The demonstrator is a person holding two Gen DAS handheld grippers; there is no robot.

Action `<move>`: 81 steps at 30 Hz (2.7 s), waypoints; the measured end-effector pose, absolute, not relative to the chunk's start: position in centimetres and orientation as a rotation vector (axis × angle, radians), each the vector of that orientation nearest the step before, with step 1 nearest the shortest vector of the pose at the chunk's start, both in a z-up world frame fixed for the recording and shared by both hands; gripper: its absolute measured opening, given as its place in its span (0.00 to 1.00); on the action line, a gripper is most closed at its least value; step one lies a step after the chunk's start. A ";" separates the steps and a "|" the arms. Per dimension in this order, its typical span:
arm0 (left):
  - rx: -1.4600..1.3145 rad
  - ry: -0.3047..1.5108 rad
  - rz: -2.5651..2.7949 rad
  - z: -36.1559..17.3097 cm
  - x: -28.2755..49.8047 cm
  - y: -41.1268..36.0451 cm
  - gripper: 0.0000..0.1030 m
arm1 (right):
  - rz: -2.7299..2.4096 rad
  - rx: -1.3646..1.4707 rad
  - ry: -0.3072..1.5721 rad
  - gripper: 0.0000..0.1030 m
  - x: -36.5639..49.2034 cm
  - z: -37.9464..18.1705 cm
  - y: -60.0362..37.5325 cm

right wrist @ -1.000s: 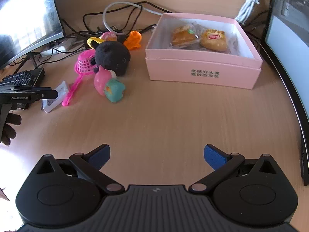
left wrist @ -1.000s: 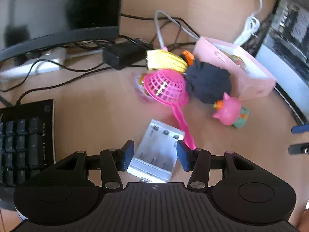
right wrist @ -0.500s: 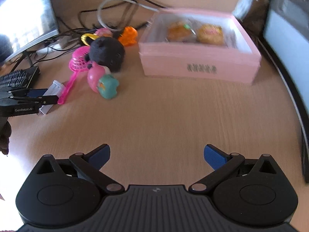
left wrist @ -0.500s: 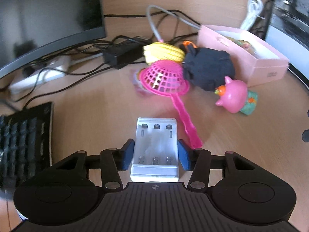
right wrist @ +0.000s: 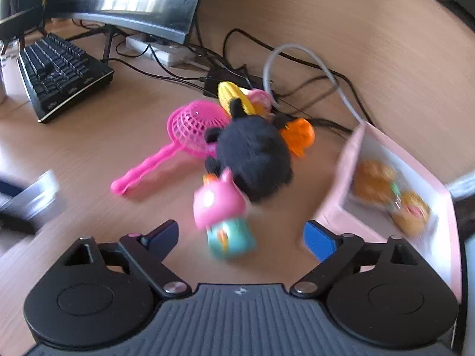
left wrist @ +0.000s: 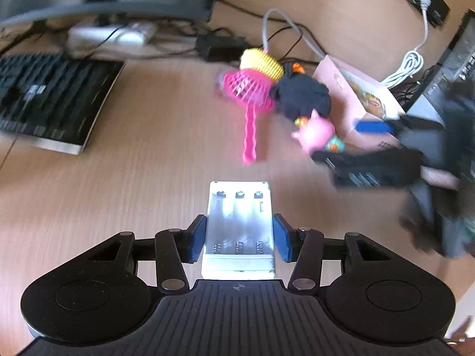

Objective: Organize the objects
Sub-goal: 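Grasp the pink pig toy with the right tool, then carry charger with left tool while right tool carries pig toy into pink box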

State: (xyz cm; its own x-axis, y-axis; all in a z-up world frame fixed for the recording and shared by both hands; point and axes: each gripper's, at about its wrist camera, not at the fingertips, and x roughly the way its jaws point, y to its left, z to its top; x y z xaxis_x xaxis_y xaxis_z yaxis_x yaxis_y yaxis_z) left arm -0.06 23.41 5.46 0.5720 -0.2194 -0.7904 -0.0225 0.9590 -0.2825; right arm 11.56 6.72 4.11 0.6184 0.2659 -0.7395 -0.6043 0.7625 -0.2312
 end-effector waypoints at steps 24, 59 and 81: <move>-0.094 1.005 -0.408 6.6 -2.3 18.7 0.51 | 0.477 -0.269 0.915 0.42 2.2 8.8 0.4; -0.221 0.660 -0.551 13.6 21.1 6.6 0.50 | 0.034 0.025 0.785 0.42 -1.1 11.8 -14.2; -0.411 0.804 -0.148 8.0 5.5 19.8 0.50 | 0.140 0.062 0.705 0.78 17.7 14.6 -12.5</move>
